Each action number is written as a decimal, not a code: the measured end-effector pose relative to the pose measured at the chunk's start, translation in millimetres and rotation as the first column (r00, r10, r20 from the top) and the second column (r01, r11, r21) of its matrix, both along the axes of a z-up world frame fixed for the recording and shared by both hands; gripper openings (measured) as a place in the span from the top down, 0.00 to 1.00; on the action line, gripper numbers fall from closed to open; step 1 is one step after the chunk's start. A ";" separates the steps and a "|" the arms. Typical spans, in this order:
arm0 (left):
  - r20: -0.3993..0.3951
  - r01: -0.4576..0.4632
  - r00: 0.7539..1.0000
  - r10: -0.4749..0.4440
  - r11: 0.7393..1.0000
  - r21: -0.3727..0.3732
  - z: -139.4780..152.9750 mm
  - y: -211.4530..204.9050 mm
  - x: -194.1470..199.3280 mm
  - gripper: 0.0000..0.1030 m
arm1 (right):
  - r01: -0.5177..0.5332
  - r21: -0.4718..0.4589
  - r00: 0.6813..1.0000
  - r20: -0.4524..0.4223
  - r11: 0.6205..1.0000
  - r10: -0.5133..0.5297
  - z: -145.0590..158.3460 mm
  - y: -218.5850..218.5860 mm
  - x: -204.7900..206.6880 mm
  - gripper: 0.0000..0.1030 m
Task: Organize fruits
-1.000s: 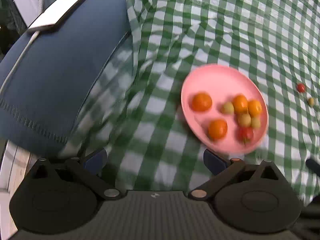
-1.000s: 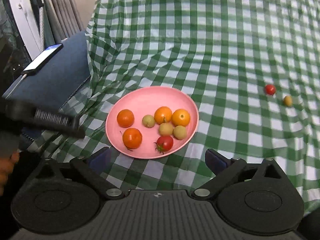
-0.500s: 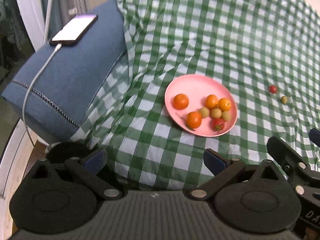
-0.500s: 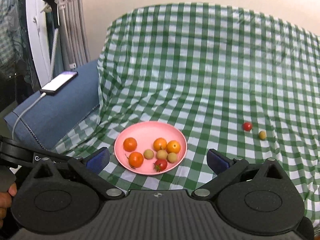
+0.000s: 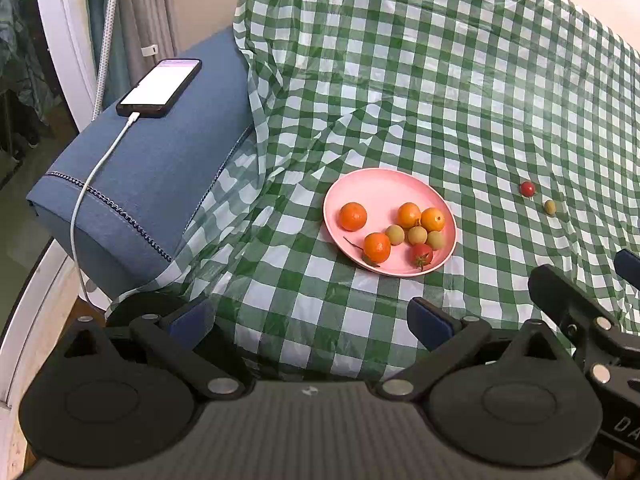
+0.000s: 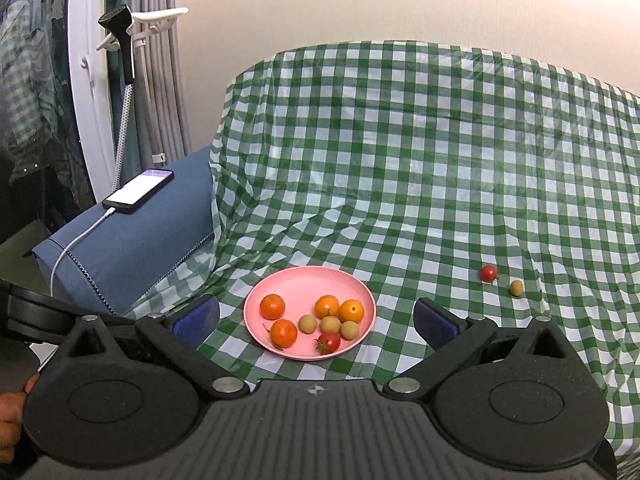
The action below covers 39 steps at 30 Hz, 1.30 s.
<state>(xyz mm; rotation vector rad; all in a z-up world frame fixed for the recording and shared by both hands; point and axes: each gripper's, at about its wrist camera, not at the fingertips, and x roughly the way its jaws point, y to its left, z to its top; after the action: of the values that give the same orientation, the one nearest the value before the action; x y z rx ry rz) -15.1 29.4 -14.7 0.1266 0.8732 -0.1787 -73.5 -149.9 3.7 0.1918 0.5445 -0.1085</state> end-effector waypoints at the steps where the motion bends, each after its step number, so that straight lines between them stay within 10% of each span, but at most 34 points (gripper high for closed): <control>1: 0.000 0.002 1.000 -0.002 1.000 0.001 0.5 -0.1 -1.2 0.00 | 0.001 0.001 1.000 0.004 1.000 -0.001 0.8 -0.1 -1.4 0.01; 39: -0.087 0.034 0.996 -0.026 0.995 0.094 -26.8 -19.4 15.3 0.00 | 0.031 0.088 0.997 -0.066 0.996 -0.025 -27.9 -26.1 12.9 0.01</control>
<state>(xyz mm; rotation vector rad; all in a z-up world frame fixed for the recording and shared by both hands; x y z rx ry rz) 0.1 10.1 -41.5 0.2228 0.9662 -0.1717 -60.5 -176.0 -24.2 0.2832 0.6123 -0.1181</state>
